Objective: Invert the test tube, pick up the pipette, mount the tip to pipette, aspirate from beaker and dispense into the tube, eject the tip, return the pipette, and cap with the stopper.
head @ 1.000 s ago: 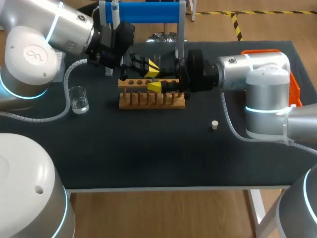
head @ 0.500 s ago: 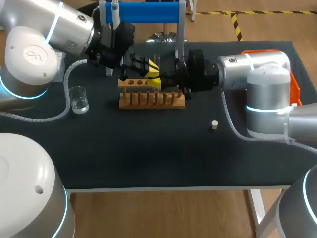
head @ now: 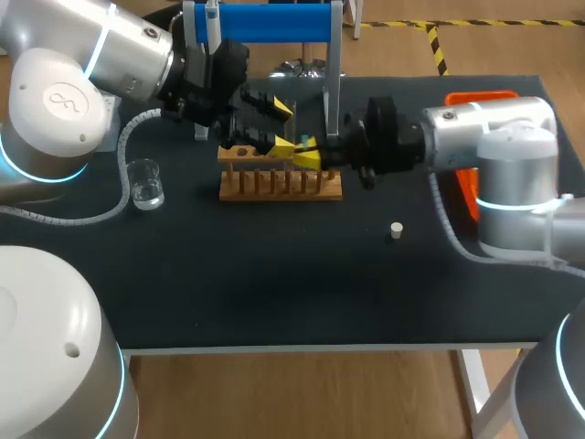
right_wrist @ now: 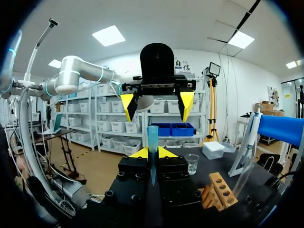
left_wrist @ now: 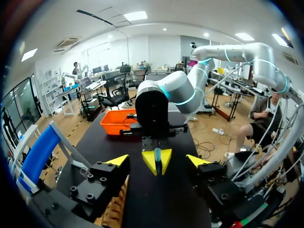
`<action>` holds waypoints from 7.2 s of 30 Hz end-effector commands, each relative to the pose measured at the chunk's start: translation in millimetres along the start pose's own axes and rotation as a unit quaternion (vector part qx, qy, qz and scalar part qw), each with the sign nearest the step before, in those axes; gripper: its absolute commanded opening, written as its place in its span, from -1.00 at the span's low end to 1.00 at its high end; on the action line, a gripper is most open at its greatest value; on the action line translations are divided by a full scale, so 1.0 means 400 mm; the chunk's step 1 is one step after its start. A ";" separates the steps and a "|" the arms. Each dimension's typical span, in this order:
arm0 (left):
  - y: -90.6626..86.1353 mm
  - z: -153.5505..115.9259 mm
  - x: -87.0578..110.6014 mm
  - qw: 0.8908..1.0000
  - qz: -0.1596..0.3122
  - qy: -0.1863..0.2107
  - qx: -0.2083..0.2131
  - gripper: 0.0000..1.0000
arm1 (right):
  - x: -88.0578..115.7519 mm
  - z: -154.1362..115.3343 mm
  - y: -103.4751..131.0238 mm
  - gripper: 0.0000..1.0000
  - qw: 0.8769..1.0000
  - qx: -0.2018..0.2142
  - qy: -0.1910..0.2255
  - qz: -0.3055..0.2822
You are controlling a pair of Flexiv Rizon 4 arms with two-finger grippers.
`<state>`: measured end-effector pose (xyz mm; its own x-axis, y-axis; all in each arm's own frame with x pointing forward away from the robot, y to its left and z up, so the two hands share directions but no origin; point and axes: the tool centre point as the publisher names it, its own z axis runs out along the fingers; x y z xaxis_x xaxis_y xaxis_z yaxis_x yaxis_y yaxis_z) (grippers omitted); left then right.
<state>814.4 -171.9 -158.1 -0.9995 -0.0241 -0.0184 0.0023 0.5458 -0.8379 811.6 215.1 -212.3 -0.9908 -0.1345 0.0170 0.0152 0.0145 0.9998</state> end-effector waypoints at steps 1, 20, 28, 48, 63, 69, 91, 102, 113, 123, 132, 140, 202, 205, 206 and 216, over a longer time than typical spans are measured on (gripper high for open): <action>0.000 0.001 -0.001 1.000 0.000 0.000 -0.001 1.00 | 0.041 -0.125 -0.012 -1.00 1.000 0.003 -0.005 0.001; 0.000 0.001 -0.001 1.000 0.000 0.000 -0.001 1.00 | 0.102 -0.335 -0.105 -1.00 0.998 0.003 -0.051 0.035; 0.000 0.001 -0.001 1.000 0.000 0.000 -0.001 1.00 | 0.114 -0.352 -0.118 -1.00 0.997 0.003 -0.065 0.032; 0.000 0.001 -0.001 1.000 0.000 0.000 -0.001 1.00 | 0.117 -0.367 -0.122 -1.00 0.998 0.004 -0.063 0.007; 0.052 -0.110 -0.101 0.993 -0.011 -0.106 0.043 1.00 | 0.117 -0.367 -0.122 -1.00 0.998 0.004 -0.063 0.007; 0.095 -0.175 -0.221 0.983 -0.039 -0.174 0.044 1.00 | 0.117 -0.367 -0.122 -1.00 0.998 0.004 -0.063 0.007; 0.219 -0.242 -0.487 0.891 -0.183 -0.415 0.006 1.00 | 0.117 -0.367 -0.122 -1.00 0.998 0.004 -0.063 0.007; 0.241 -0.240 -0.548 0.844 -0.203 -0.497 0.002 1.00 | 0.117 -0.367 -0.122 -1.00 0.998 0.004 -0.063 0.007; 0.230 -0.245 -0.605 0.801 -0.201 -0.563 0.035 1.00 | 0.117 -0.367 -0.122 -1.00 0.998 0.004 -0.063 0.007; 0.230 -0.230 -0.662 0.778 -0.217 -0.586 0.063 1.00 | 0.117 -0.367 -0.122 -1.00 0.998 0.004 -0.063 0.007; 0.243 -0.219 -0.705 0.759 -0.229 -0.603 0.089 1.00 | 0.117 -0.367 -0.122 -1.00 0.998 0.004 -0.063 0.007; 0.245 -0.209 -0.742 0.755 -0.227 -0.607 0.100 1.00 | 0.117 -0.367 -0.122 -1.00 0.998 0.004 -0.063 0.007; 0.280 -0.196 -0.910 0.741 -0.218 -0.619 0.145 -0.07 | 0.117 -0.367 -0.122 -1.00 0.998 0.004 -0.063 0.007; 0.280 -0.195 -0.912 0.740 -0.218 -0.620 0.146 -0.08 | 0.117 -0.367 -0.122 -1.00 0.998 0.004 -0.063 0.007; 0.280 -0.194 -0.912 0.739 -0.218 -0.620 0.146 -0.09 | 0.117 -0.367 -0.122 -1.00 0.998 0.004 -0.063 0.007; 0.281 -0.192 -0.914 0.736 -0.219 -0.624 0.148 -0.11 | 0.117 -0.367 -0.122 -1.00 0.998 0.004 -0.063 0.007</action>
<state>1174.6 -34.2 -199.5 -0.1093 -0.9931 -0.0435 -0.1269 0.0573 -0.9903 785.0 63.2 -258.9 -0.9996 -0.0090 0.0286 0.0284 0.0228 0.9993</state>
